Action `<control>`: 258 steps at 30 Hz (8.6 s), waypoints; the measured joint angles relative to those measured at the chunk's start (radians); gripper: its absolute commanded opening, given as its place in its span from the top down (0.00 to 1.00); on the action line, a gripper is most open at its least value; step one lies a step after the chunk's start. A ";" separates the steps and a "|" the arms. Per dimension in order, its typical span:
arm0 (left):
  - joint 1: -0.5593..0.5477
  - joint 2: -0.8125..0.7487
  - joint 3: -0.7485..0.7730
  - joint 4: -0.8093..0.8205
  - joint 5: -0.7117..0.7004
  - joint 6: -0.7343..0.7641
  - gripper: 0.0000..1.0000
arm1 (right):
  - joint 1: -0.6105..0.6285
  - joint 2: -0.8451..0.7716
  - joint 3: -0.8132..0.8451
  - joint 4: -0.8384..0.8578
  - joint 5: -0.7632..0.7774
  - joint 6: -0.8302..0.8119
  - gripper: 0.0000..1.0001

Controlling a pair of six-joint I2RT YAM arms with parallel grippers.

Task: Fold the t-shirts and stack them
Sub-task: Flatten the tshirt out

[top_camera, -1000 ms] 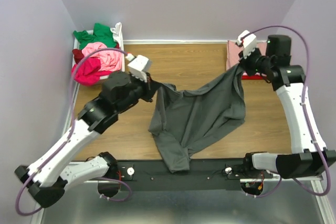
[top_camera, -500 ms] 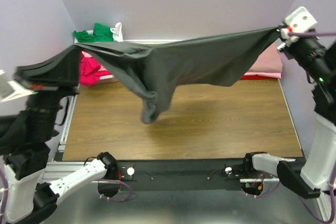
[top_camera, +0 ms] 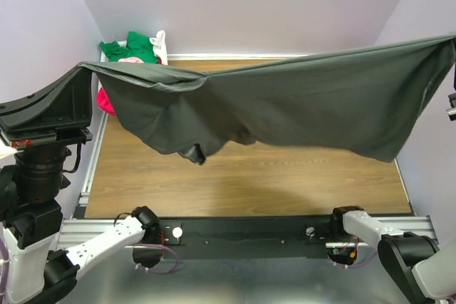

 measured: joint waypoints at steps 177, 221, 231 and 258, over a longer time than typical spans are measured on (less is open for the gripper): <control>0.539 0.573 -0.703 0.483 0.242 -0.270 1.00 | 0.003 0.229 -1.074 0.375 -0.137 0.056 1.00; 0.532 -0.080 -0.511 0.449 0.326 -0.248 1.00 | 0.008 0.030 -0.549 0.275 -0.222 0.203 1.00; 0.530 -0.028 -0.274 0.398 0.383 -0.323 1.00 | -0.007 -0.055 -0.382 0.202 -0.221 0.199 1.00; 0.573 1.140 -0.433 0.474 0.194 -0.219 1.00 | 0.009 0.835 -1.076 0.736 -0.113 0.176 1.00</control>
